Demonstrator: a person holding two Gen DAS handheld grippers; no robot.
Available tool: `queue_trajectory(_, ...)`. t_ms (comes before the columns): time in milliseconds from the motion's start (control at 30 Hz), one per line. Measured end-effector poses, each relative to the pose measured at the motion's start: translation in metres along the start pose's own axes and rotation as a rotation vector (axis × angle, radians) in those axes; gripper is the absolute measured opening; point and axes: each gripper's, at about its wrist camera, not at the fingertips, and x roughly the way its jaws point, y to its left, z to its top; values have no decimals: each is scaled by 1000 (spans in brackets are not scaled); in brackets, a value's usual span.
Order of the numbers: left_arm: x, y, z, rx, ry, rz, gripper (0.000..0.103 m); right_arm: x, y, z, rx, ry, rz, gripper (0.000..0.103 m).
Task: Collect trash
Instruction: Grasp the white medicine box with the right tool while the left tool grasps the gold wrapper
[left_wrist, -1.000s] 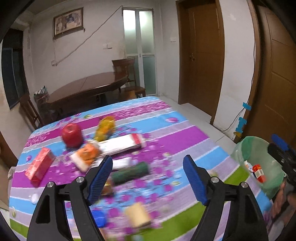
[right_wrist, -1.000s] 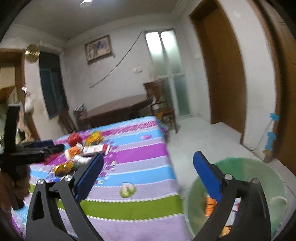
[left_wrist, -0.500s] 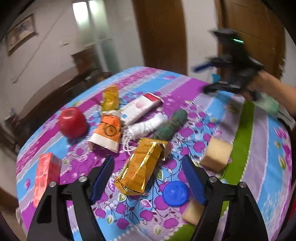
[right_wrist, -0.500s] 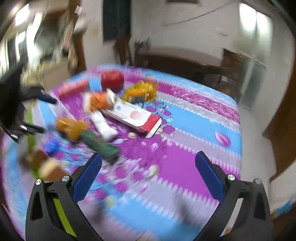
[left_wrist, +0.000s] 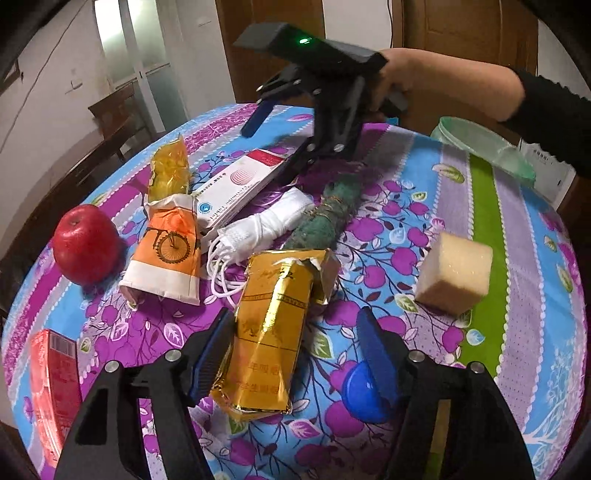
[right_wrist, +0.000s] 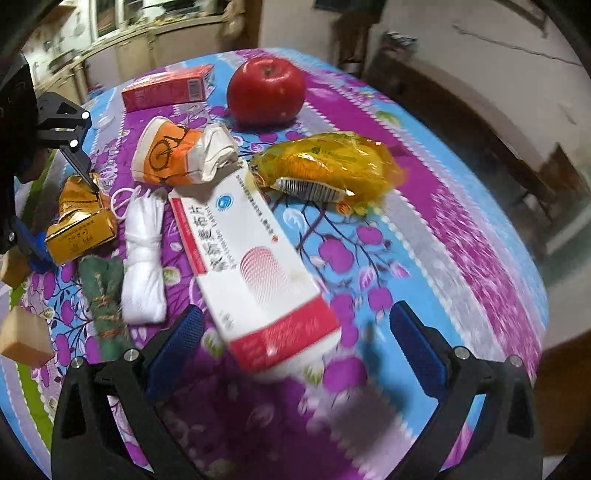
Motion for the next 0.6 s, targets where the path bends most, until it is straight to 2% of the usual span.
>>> queue_trajectory(67,0,3,0,-6,-5,-12,67,7,-4,6,-15,3,27,97)
queue_trajectory(133,0,6,0,-20,-10,-20,66,16,-6,10,-23,12,84,91)
queue_trajectory(167,0,7,0,-28,-11,-22,61,17,-6,11,-15,2,113,85)
queue_trajectory(200,-1,9,-1,-44,-18,-26,49,17,-6,11,1,-8,143,72)
queue_trajectory(233,-1,13,0,-69,-23,-31,41,13,-3,11,7,-31,144,63)
queue_trajectory(333,-7,15,-3,-123,-39,-77,33,4,16,4,10,-38,132,54)
queue_trajectory(500,-31,-24,-19,-93,-73,-86,28,-39,75,-25,-67,-72,144,52)
queue_trajectory(600,-57,-42,-28,-100,-123,-63,28,-76,98,-43,-43,-126,90,52)
